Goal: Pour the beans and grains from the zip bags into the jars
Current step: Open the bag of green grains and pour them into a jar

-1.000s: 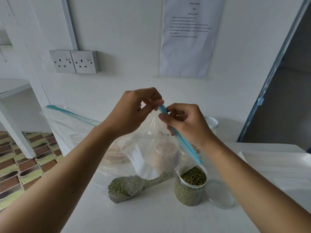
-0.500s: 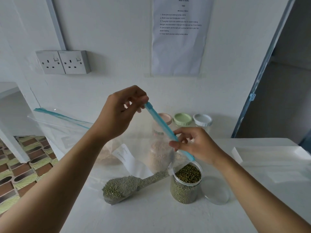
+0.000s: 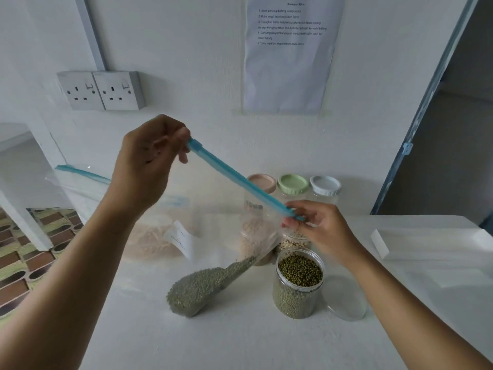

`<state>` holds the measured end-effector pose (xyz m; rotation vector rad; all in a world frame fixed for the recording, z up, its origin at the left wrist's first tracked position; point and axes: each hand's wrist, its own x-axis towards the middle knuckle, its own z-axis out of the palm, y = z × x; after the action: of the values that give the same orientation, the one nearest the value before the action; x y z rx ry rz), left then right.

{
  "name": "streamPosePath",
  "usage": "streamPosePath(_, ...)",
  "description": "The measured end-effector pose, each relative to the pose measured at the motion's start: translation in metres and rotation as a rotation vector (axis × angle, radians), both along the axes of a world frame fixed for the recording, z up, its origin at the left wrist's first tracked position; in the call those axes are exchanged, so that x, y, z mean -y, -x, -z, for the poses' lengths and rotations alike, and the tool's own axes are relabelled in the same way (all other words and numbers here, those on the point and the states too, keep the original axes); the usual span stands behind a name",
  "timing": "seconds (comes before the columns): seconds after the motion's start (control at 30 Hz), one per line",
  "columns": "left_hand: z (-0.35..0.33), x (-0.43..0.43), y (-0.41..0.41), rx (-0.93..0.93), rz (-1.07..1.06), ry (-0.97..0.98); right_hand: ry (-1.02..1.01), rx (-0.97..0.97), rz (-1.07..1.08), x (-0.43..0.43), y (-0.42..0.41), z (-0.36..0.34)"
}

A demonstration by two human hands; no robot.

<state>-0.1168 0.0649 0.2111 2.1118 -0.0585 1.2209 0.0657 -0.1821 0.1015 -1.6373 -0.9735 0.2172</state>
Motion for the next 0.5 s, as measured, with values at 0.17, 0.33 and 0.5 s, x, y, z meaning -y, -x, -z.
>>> streamPosePath(0.17,0.003,-0.034,0.027,0.075,-0.049,0.192,-0.182,0.108,-0.056,-0.03,0.01,-0.029)
streamPosePath(0.33,0.018,-0.056,0.065,0.201,-0.086,0.439,-0.212,0.215,-0.133,-0.058,0.029,-0.057)
streamPosePath(0.5,0.059,-0.071,0.089,0.168,-0.269,0.645,-0.115,0.45,-0.177,-0.1,0.058,-0.057)
